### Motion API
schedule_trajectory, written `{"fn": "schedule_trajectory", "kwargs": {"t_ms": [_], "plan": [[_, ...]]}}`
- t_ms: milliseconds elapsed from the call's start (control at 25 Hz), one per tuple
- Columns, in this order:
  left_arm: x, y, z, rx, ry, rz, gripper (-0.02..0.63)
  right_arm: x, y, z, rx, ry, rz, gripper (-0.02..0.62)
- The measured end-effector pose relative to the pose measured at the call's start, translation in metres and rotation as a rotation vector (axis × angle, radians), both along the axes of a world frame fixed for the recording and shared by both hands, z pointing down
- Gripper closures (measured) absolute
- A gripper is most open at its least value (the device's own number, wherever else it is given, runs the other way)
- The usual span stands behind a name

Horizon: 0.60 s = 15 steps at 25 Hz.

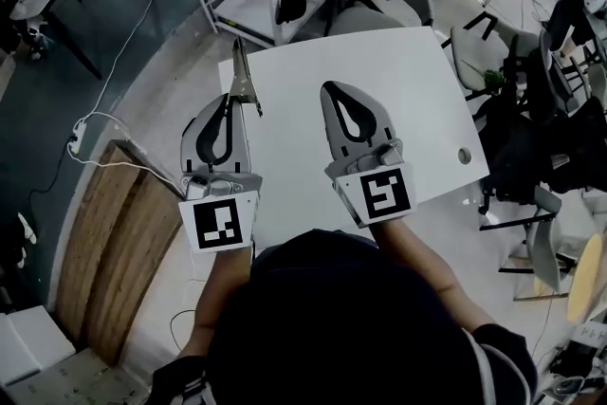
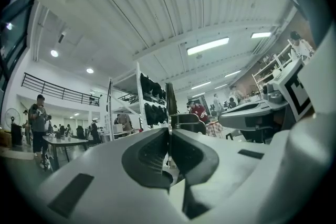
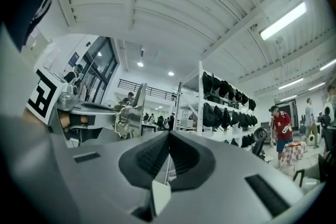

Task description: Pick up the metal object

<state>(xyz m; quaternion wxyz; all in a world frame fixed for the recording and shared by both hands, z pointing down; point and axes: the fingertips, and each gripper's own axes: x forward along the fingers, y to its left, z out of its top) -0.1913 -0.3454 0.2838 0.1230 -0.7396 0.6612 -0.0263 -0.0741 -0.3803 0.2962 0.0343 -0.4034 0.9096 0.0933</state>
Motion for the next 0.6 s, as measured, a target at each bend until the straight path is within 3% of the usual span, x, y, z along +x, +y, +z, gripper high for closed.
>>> {"fn": "schedule_trajectory", "kwargs": {"t_ms": [600], "plan": [[0.0009, 0.008, 0.0044, -0.016, 0.004, -0.024, 0.583, 0.0068, 0.0064, 0.0033, -0.015, -0.004, -0.007, 0.569]]}}
